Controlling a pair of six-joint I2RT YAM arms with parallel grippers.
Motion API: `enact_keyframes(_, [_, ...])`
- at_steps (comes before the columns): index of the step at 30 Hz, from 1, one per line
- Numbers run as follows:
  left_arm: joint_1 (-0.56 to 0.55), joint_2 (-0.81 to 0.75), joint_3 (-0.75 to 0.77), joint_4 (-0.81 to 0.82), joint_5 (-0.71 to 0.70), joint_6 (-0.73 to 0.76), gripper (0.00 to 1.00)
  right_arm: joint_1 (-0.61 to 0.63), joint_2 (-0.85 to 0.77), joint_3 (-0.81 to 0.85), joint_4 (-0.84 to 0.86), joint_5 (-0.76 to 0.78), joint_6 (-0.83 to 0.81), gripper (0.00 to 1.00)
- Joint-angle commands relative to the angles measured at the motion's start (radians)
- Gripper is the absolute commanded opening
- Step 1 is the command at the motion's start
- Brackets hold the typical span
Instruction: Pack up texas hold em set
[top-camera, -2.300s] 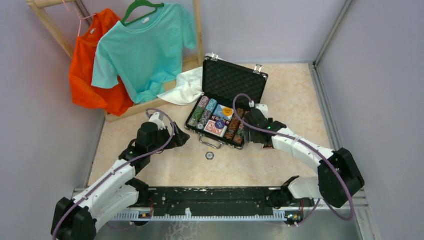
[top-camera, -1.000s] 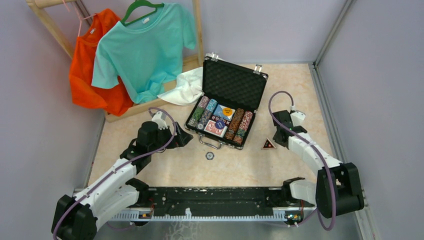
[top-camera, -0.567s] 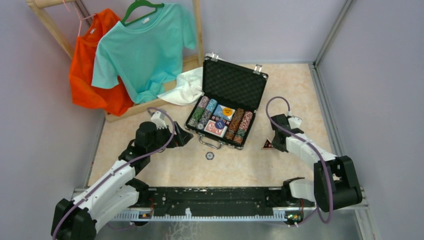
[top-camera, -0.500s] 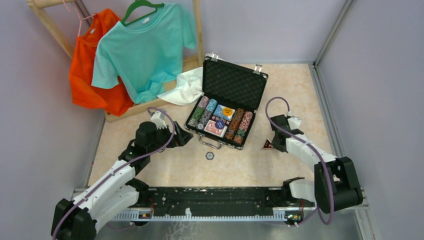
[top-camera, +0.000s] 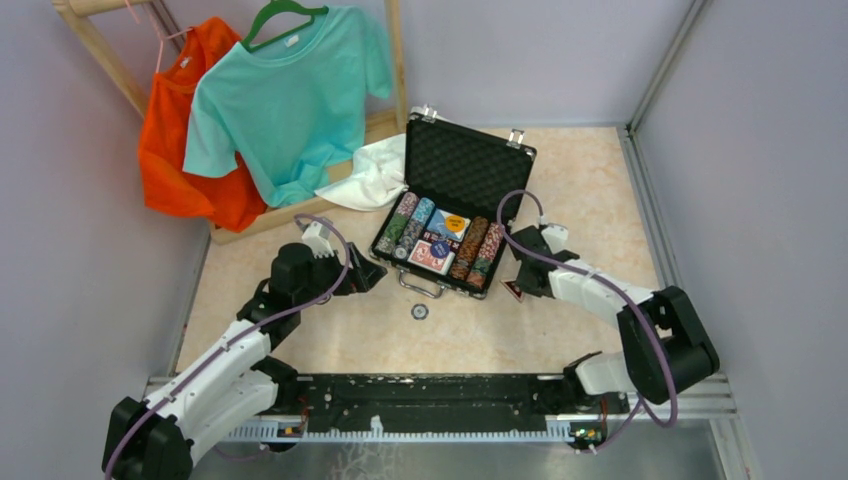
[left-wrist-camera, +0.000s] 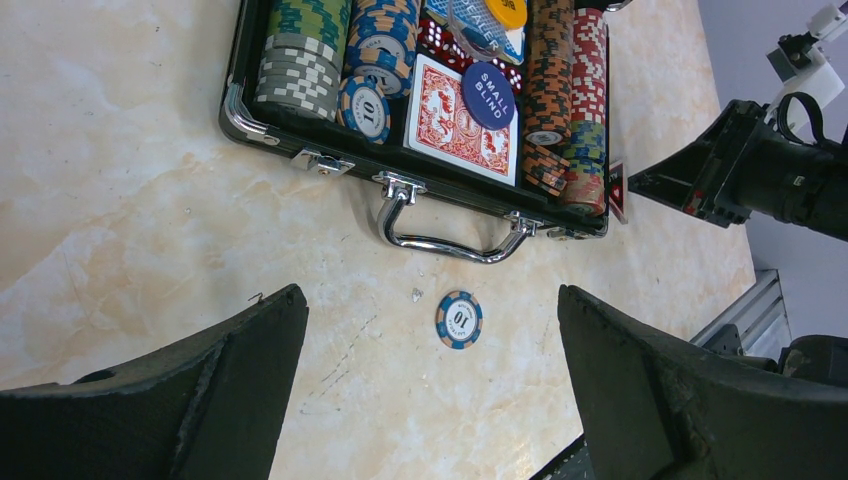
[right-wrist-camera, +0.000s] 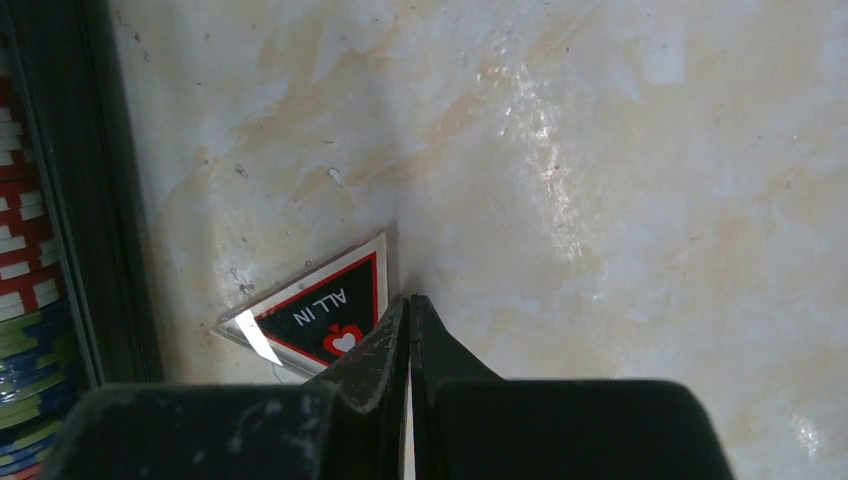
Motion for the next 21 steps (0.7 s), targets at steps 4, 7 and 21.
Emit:
enact_keyframes(4, [0.003, -0.011, -0.007, 0.018, 0.0, 0.007, 1.0, 0.015, -0.1, 0.054, -0.112, 0.036, 0.018, 0.19])
enact_keyframes(7, [0.003, -0.004, -0.003, 0.022, 0.003, 0.007, 1.0, 0.024, -0.13, 0.071, -0.082, -0.023, 0.019, 0.48])
enact_keyframes(21, [0.004, -0.01, -0.008, 0.016, 0.007, 0.008, 1.0, 0.105, 0.105, 0.212, -0.074, 0.042, 0.04, 0.73])
